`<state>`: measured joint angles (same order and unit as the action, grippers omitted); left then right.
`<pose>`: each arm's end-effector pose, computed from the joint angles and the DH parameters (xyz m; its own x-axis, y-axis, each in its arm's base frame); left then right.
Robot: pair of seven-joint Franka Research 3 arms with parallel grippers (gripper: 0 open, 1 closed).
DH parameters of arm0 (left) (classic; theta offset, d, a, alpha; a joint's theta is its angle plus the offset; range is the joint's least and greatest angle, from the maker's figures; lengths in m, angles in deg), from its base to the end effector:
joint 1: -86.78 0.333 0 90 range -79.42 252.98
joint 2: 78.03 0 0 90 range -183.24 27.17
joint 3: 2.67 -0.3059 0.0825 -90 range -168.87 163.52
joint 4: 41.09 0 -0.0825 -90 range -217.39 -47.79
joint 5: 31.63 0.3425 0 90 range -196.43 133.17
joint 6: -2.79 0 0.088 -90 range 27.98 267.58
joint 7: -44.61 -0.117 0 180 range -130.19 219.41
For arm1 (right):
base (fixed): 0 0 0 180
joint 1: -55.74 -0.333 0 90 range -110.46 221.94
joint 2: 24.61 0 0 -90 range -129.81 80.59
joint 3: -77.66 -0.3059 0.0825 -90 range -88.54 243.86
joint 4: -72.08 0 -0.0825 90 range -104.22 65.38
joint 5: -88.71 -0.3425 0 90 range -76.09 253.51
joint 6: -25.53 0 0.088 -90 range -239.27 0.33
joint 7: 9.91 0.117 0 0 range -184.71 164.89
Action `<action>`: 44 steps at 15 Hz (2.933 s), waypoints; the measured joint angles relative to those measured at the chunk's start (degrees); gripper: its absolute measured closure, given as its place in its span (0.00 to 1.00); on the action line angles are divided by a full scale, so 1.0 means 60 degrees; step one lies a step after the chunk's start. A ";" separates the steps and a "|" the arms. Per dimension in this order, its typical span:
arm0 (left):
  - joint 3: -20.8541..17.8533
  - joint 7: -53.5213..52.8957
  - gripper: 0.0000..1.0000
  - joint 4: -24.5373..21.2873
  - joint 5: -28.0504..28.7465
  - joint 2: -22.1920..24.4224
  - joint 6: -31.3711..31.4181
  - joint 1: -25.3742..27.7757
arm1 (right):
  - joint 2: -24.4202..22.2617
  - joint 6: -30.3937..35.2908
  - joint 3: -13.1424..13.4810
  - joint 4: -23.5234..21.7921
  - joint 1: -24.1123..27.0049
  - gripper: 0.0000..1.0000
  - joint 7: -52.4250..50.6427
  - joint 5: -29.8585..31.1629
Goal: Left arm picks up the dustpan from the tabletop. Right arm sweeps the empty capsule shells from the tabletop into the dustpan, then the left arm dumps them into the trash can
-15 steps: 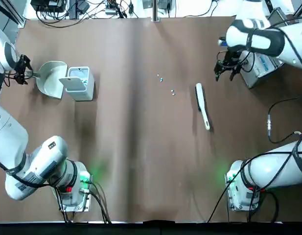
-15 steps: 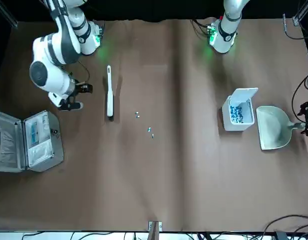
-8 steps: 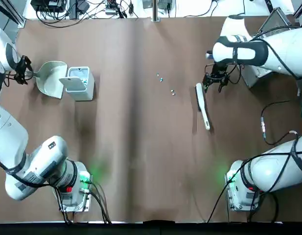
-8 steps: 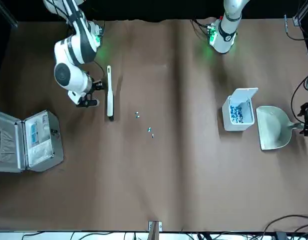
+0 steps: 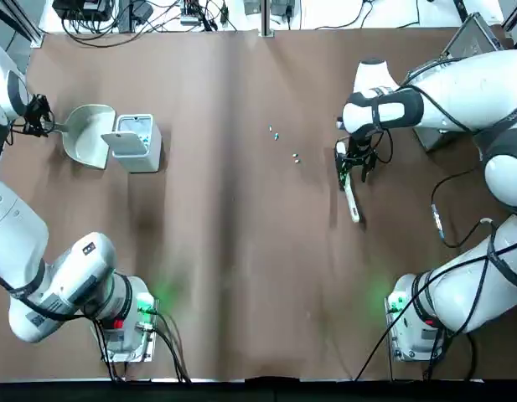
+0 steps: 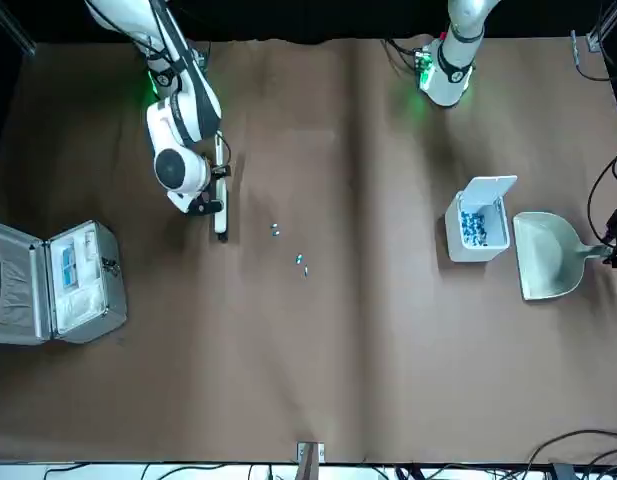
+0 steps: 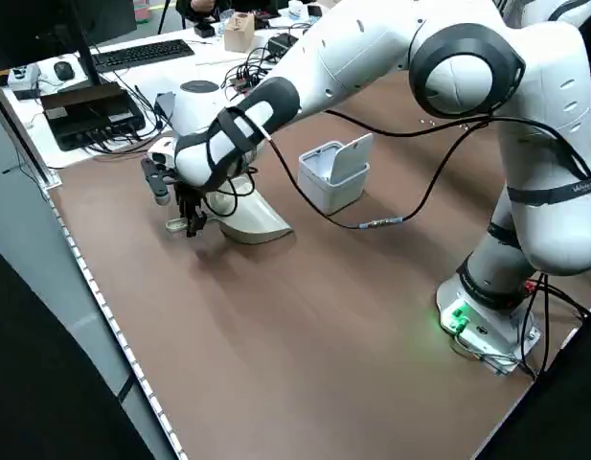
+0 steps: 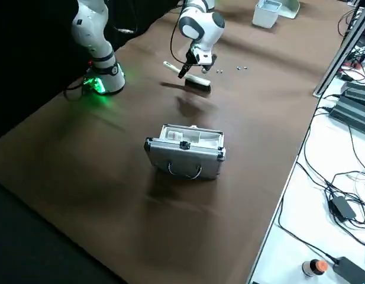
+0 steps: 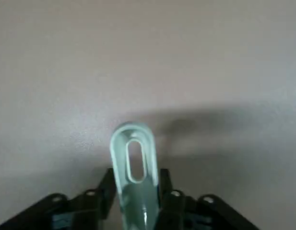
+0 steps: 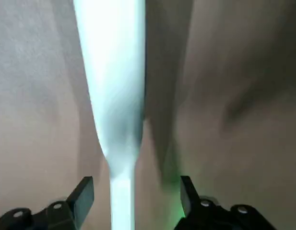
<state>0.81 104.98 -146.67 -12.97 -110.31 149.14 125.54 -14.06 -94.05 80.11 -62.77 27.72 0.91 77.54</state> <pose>0.5126 0.3631 0.2466 0.1412 0.9645 0.2231 0.9886 -0.1494 0.0200 0.3820 0.1948 0.2405 0.8853 0.1121 -0.4513 0.1165 -0.9930 -0.0179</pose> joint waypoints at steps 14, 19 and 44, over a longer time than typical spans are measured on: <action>0.0342 0.0209 0.67 0.0843 -0.0372 0.0637 -0.1202 0.0008 | 0.0105 0.0019 0.0001 -0.0468 -0.0606 0.36 0.0008 -0.0004; 0.1090 0.0209 0.67 0.2259 -0.0560 0.1201 -0.3862 0.0020 | 0.0104 0.0028 0.0000 -0.0472 -0.0737 0.49 0.0032 -0.0006; 0.5310 0.4997 0.67 0.0270 -0.0487 0.3106 -0.6783 -0.0081 | -0.2118 -0.2435 0.0044 -0.2622 -0.0970 0.42 0.0048 -0.0012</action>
<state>32.67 134.96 -145.05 -15.89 -91.68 108.45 125.05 -26.77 -108.66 80.37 -78.51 21.90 1.20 77.46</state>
